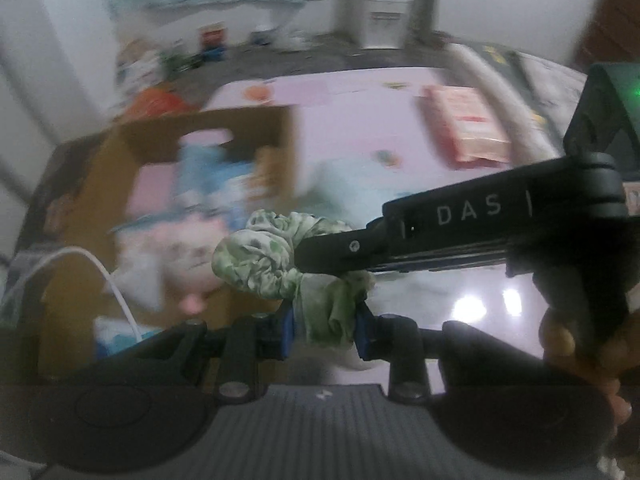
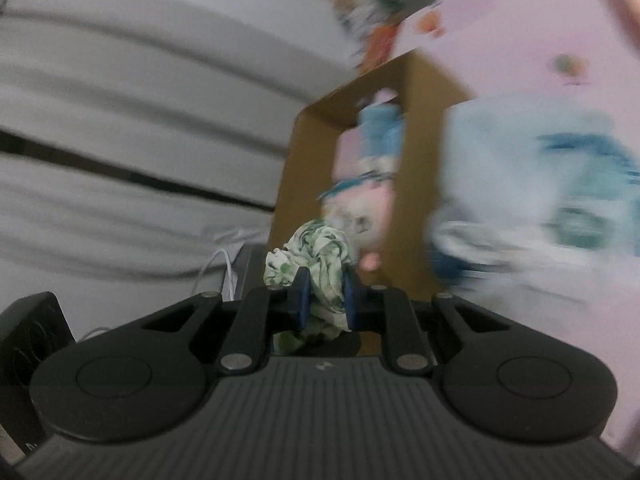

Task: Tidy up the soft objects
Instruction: 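Carry the green scrunchie with the right tool into the box, release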

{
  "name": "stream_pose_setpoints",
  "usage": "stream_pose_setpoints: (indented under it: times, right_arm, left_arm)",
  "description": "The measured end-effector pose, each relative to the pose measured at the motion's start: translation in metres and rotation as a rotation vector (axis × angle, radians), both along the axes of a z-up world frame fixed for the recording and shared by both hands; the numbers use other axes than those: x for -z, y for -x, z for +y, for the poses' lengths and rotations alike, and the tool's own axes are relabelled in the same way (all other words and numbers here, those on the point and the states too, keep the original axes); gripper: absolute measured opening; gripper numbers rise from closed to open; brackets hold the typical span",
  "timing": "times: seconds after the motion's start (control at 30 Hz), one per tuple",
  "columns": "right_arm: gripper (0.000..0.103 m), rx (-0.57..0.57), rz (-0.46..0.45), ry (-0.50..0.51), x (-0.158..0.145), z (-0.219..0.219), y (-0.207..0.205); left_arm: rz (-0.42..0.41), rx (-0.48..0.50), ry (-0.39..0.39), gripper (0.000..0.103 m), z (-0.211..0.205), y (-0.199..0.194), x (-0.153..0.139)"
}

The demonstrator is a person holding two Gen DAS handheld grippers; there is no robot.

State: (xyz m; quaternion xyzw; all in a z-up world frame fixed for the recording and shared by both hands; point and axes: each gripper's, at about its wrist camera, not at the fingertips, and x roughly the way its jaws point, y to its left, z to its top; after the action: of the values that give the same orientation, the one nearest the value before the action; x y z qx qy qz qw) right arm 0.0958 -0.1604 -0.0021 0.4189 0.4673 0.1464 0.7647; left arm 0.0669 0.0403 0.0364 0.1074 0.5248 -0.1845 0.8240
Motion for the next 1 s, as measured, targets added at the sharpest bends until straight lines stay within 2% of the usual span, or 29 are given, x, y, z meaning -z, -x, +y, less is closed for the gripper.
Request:
stream_pose_setpoints:
  times: [0.27, 0.47, 0.57, 0.67, 0.77, 0.87, 1.0]
  right_arm:
    - [0.016, -0.161, 0.063, 0.07, 0.047, 0.09, -0.075]
    - [0.018, -0.28, 0.143, 0.215, 0.08, 0.132, -0.099]
    - [0.017, -0.329, 0.144, 0.292, 0.09, 0.145, -0.103]
    - [0.02, -0.376, 0.131, 0.366, 0.093, 0.158, -0.104]
    - [0.023, -0.393, 0.125, 0.402, 0.094, 0.163, -0.106]
    - [0.027, -0.386, 0.108, 0.389, 0.091, 0.161, -0.103]
    - [0.029, -0.348, 0.079, 0.333, 0.086, 0.15, -0.099]
  left_arm:
    - [0.09, -0.138, -0.009, 0.03, 0.073, -0.036, 0.049]
    - [0.185, -0.175, 0.012, 0.03, 0.1, -0.046, 0.089]
    - [0.196, -0.165, -0.028, 0.032, 0.101, -0.047, 0.111]
    - [0.21, -0.154, -0.065, 0.036, 0.102, -0.051, 0.128]
    - [0.212, -0.155, -0.064, 0.04, 0.104, -0.052, 0.132]
    - [0.189, -0.164, -0.067, 0.054, 0.104, -0.051, 0.128]
    - [0.148, -0.196, -0.055, 0.067, 0.105, -0.05, 0.115]
